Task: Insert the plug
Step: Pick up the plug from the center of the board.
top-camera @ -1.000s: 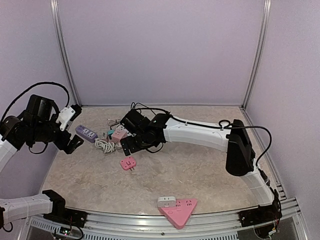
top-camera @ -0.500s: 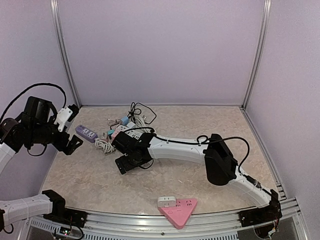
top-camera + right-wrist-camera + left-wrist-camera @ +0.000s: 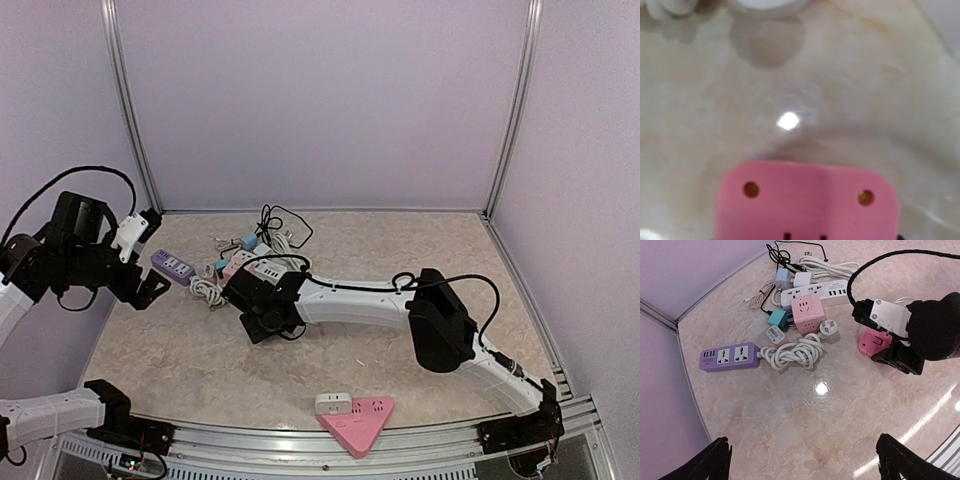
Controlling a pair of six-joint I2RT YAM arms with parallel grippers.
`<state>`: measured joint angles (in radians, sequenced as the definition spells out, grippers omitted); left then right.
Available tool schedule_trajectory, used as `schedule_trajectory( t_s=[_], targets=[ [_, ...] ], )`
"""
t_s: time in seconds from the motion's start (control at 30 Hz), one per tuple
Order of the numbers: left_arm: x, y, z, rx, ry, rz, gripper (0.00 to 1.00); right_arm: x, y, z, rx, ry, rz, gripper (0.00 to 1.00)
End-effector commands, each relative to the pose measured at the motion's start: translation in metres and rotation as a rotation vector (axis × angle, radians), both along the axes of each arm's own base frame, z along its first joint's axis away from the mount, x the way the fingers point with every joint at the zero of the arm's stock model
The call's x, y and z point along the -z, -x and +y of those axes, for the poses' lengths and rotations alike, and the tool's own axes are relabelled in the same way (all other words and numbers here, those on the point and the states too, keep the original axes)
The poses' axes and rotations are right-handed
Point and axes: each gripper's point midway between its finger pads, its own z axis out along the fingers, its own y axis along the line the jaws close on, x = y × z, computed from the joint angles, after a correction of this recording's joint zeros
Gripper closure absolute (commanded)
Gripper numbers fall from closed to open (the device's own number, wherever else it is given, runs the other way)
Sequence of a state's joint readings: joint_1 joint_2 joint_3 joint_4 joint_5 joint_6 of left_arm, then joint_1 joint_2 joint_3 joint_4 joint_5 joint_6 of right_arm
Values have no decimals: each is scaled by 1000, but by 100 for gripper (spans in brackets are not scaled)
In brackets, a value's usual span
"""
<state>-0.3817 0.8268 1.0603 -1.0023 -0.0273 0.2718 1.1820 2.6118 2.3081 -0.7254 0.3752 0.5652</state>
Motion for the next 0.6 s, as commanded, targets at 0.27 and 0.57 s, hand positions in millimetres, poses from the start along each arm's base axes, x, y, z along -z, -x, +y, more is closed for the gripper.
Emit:
schedule_trajectory(
  t_s=[0.27, 0.57],
  targets=[
    [-77, 4, -69, 219, 278, -12, 7, -302, 67, -6, -36, -492, -832, 100],
    [-126, 36, -114, 452, 401, -38, 5, -347, 110, 7, -99, -537, -1002, 100]
  ],
)
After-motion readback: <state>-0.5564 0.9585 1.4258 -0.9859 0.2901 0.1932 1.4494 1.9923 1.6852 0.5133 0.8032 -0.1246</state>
